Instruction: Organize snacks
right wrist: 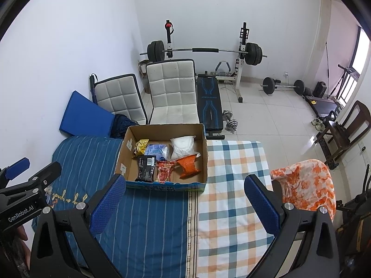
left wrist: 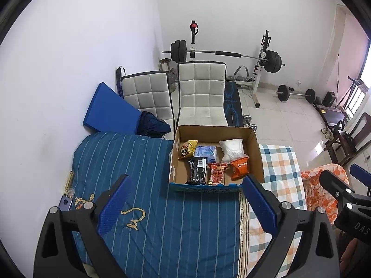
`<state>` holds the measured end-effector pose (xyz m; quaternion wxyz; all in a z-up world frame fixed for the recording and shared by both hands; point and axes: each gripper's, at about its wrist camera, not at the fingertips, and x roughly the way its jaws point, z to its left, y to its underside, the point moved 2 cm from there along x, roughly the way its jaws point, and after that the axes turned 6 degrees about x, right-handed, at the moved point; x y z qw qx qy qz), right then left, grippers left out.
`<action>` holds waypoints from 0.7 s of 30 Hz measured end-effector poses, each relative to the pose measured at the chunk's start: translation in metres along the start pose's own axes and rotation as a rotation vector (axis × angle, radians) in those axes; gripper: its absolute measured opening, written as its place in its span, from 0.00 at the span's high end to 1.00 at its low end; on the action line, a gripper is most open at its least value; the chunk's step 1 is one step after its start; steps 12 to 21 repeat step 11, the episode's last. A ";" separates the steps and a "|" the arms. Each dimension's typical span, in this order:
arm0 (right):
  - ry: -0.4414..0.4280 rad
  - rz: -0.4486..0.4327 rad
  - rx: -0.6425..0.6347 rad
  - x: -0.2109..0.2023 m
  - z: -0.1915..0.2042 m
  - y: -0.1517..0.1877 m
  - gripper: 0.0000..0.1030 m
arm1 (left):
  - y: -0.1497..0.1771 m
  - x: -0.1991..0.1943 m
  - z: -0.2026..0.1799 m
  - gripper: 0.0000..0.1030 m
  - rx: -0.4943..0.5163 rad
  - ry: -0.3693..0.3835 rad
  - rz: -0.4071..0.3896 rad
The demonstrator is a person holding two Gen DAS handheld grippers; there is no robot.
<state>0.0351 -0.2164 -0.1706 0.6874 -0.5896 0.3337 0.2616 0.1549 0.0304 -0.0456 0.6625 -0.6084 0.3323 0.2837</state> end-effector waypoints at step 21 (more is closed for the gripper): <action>0.000 0.000 -0.004 -0.001 0.001 -0.001 0.00 | -0.001 -0.001 0.004 0.05 -0.006 0.004 -0.004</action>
